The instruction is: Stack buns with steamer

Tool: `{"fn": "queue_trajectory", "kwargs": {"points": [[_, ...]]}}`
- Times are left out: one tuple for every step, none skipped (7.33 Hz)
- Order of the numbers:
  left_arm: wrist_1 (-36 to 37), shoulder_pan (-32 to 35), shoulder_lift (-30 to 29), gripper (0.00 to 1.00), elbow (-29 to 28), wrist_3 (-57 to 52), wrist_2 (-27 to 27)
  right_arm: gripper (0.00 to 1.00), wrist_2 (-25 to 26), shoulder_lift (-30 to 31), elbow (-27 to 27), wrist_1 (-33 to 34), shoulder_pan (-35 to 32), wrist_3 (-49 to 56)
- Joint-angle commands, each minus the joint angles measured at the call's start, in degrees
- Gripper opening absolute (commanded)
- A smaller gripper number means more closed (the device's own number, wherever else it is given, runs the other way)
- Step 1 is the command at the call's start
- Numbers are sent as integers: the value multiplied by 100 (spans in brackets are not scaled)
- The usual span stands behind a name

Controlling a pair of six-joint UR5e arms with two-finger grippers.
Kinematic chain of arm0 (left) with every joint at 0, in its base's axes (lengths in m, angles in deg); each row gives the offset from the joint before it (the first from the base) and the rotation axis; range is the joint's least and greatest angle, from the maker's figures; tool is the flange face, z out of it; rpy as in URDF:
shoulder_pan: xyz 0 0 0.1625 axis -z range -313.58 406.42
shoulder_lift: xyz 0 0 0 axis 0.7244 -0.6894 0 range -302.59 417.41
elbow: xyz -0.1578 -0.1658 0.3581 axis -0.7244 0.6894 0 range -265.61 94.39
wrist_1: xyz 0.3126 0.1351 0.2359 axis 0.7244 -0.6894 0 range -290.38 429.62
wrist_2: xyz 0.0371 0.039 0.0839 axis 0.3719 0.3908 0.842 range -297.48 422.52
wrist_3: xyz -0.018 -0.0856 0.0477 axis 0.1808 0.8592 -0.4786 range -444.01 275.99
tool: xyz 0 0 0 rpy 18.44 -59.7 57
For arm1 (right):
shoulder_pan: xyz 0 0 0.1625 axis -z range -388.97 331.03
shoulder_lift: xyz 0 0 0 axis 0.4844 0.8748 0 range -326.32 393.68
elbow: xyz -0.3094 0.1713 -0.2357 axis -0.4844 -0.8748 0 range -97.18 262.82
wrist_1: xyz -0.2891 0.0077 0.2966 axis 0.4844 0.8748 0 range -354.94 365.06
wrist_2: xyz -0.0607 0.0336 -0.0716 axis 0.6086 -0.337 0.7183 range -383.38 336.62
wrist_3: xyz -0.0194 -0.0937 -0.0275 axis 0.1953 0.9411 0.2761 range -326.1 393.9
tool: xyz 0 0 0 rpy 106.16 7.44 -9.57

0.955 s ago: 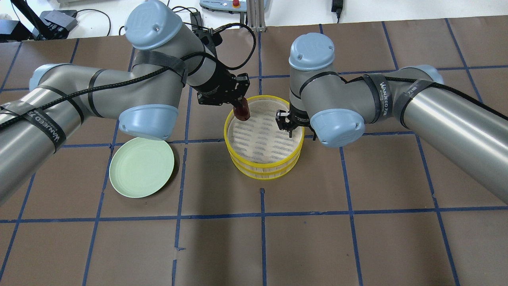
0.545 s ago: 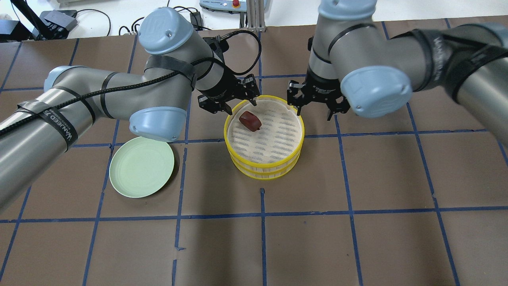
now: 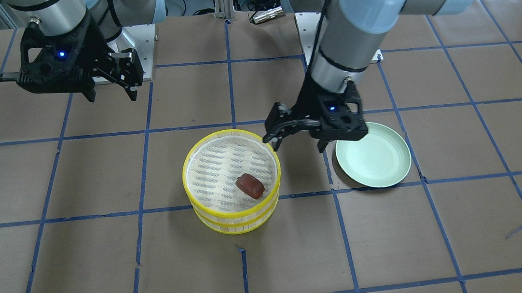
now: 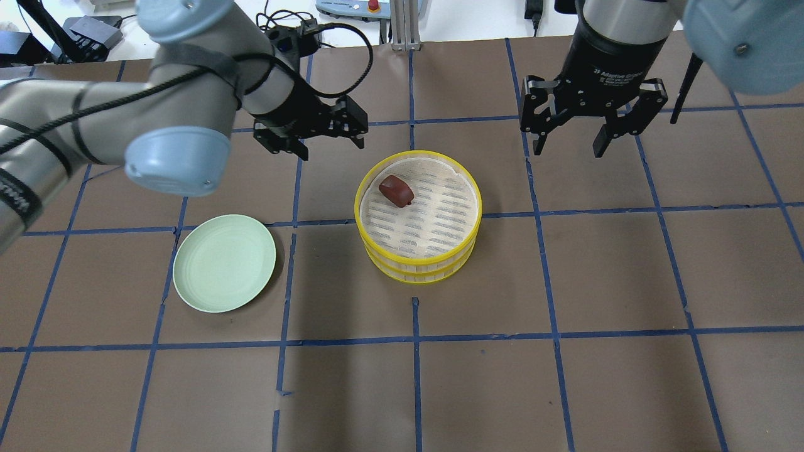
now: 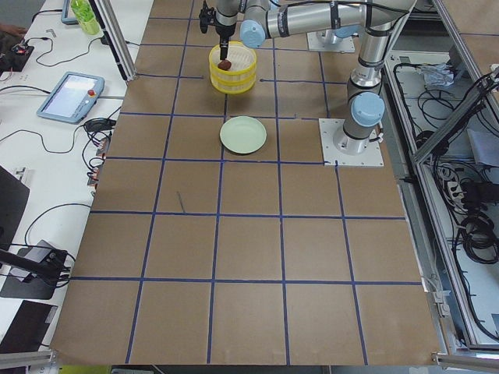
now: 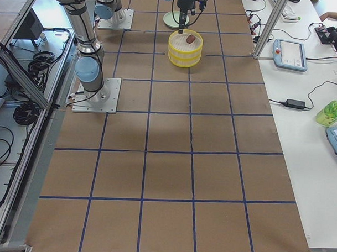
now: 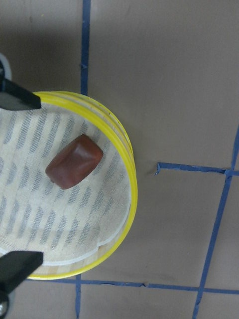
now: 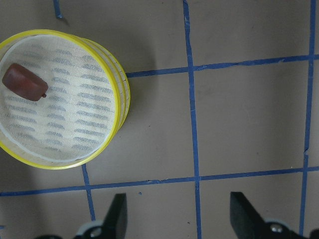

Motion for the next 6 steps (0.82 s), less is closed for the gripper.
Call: {"fn": "queue_trajectory", "kwargs": {"points": [[-2022,-837,569,100,-772,-1341,919,77,22,63,-27,155,66,283],[-2866,-909,772,100,-1063,-1335,996,77,48,72,-27,304,110,363],[-3075,-918,826,100,-1049,-1309,1127,77,57,72,-27,297,110,363],[-3051,-884,844,100,-1049,-1300,1180,77,66,81,-27,297,102,346],[-3042,-875,844,100,-1005,-1291,1216,78,49,90,-27,254,76,285],[-3059,-883,870,100,-996,-1300,1234,78,48,90,-27,245,84,276]]}}
